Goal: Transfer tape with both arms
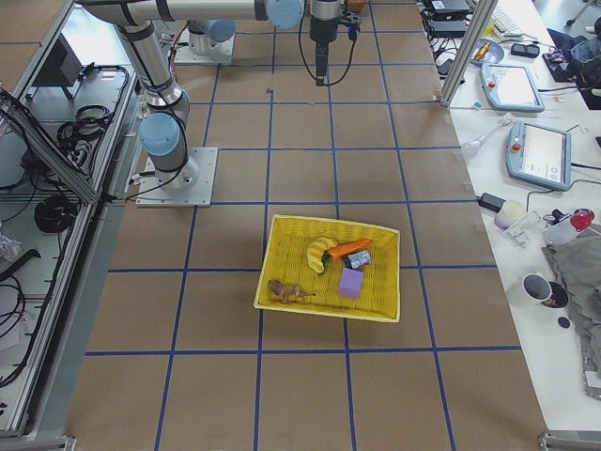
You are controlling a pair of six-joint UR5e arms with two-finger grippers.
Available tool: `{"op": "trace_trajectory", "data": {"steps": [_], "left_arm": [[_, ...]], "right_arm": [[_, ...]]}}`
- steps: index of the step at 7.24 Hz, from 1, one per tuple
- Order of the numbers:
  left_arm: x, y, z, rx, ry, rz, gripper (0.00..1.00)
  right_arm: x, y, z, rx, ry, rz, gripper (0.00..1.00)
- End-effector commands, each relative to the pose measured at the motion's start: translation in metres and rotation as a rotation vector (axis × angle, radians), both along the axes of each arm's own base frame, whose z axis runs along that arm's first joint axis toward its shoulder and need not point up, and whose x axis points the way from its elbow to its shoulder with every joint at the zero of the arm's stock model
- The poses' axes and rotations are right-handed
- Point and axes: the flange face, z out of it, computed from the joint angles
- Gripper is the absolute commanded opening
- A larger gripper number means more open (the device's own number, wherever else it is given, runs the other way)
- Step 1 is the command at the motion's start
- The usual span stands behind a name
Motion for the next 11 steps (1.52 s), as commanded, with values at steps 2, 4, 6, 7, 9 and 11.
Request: {"op": "trace_trajectory", "data": {"steps": [2,4,6,7,9,11], "left_arm": [[-0.267,0.005,0.124,0.008,0.006,0.213,1.00],[-0.408,0.051,0.179,-0.026,0.018,0.322,1.00],[-0.459,0.109,0.177,-0.003,0.016,0.304,1.00],[-0.460,0.132,0.175,-0.012,0.020,0.315,1.00],[-0.458,0.140,0.176,-0.097,0.029,0.305,1.00],[-0.458,0.139,0.171,-0.096,0.029,0.307,1.00]], "right_arm": [[-0.003,-0.001,0.001,-0.003,0.020,-0.001,1.00],[-0.002,0.000,0.001,-0.003,0.022,-0.001,1.00],[-0.001,0.000,0.002,-0.005,0.022,-0.001,1.00],[-0.001,0.001,0.001,-0.002,0.022,-0.001,1.00],[-0.003,-0.001,0.001,-0.004,0.020,-0.004,1.00],[-0.002,0.000,0.000,-0.002,0.022,-0.004,1.00]]}}
